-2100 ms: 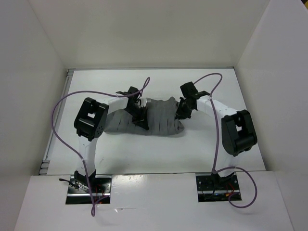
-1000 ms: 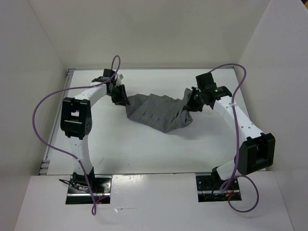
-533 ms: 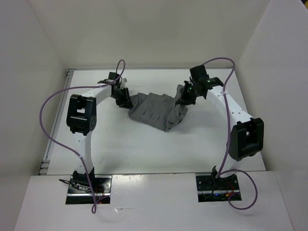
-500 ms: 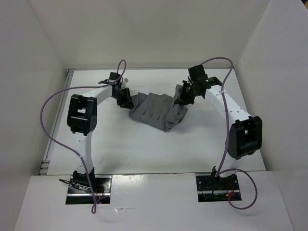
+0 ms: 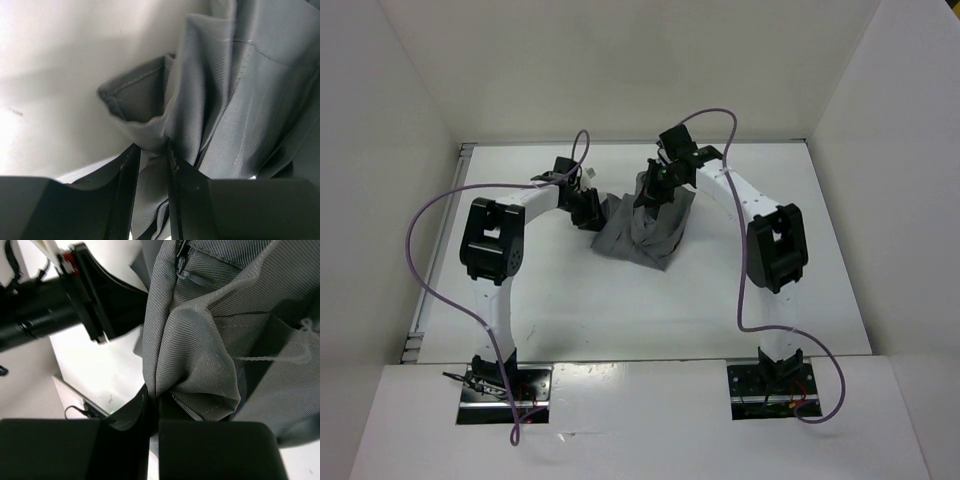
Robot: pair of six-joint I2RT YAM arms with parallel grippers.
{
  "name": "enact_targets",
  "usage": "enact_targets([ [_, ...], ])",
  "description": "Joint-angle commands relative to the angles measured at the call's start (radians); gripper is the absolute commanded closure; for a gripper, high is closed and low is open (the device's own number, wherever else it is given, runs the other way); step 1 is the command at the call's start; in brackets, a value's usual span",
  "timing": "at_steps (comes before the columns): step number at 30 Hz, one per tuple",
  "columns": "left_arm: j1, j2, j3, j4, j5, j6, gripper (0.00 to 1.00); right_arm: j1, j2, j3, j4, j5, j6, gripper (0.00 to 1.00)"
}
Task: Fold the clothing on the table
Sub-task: Fold the skirt
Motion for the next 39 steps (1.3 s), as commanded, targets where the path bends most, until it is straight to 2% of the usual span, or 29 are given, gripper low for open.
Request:
enact_targets([
  [1, 0.0, -0.036, -0.039, -0.025, -0.011, 0.0, 0.65, 0.028, 0.052, 0.13, 0.055, -0.068, 0.014, 1.0],
  [4, 0.009, -0.045, -0.05, -0.025, -0.011, 0.0, 0.65, 0.054, 0.119, 0.209, 0.03, -0.079, 0.014, 1.0],
  [6, 0.009, -0.056, -0.06, -0.025, -0.011, 0.0, 0.65, 0.066, 0.169, 0.251, 0.003, -0.079, 0.003, 0.94],
  [7, 0.02, -0.056, -0.06, -0.025, -0.011, 0.0, 0.65, 0.078, 0.182, 0.275, -0.007, -0.079, 0.003, 0.78],
  [9, 0.02, -0.065, -0.06, -0.025, -0.011, 0.0, 0.65, 0.079, 0.203, 0.285, 0.002, -0.131, -0.006, 0.65],
  [10, 0.029, -0.079, -0.06, -0.025, -0.011, 0.0, 0.65, 0.079, 0.204, 0.294, 0.014, -0.151, -0.006, 0.55],
  [12, 0.058, -0.115, -0.06, -0.045, -0.02, 0.0, 0.65, 0.088, 0.191, 0.294, 0.077, -0.215, 0.003, 0.55],
  [14, 0.102, -0.157, -0.05, -0.071, -0.04, 0.009, 0.63, 0.088, 0.123, 0.283, 0.13, -0.295, 0.003, 0.54],
  [16, 0.145, -0.234, -0.028, -0.103, -0.096, 0.02, 0.62, 0.097, 0.0, 0.214, 0.229, -0.295, 0.014, 0.53],
  [19, 0.167, -0.327, 0.007, -0.152, -0.121, 0.044, 0.62, 0.077, -0.129, 0.153, 0.212, -0.19, -0.016, 0.5],
  [20, 0.167, -0.356, 0.021, -0.165, -0.106, 0.044, 0.62, 0.077, -0.152, 0.116, 0.195, -0.112, -0.026, 0.5],
  [24, 0.109, -0.367, 0.087, -0.19, 0.114, 0.072, 0.66, -0.013, -0.243, -0.034, 0.195, -0.057, -0.026, 0.51],
  [25, 0.08, -0.367, 0.098, -0.17, 0.274, 0.072, 0.68, -0.027, -0.275, -0.063, 0.209, -0.041, -0.006, 0.53],
  [28, 0.005, -0.312, 0.107, -0.043, 0.501, 0.006, 0.73, -0.072, -0.347, -0.183, 0.23, 0.01, 0.014, 0.54],
  [33, -0.061, -0.174, 0.184, -0.029, 0.563, 0.006, 0.75, -0.122, -0.425, -0.255, 0.244, 0.036, 0.014, 0.54],
  [35, -0.052, -0.145, 0.159, -0.009, 0.563, -0.003, 0.75, -0.132, -0.45, -0.278, 0.235, 0.036, 0.014, 0.54],
  [39, 0.004, -0.13, 0.053, -0.009, 0.457, 0.009, 0.75, -0.132, -0.473, -0.316, 0.235, 0.006, 0.005, 0.54],
])
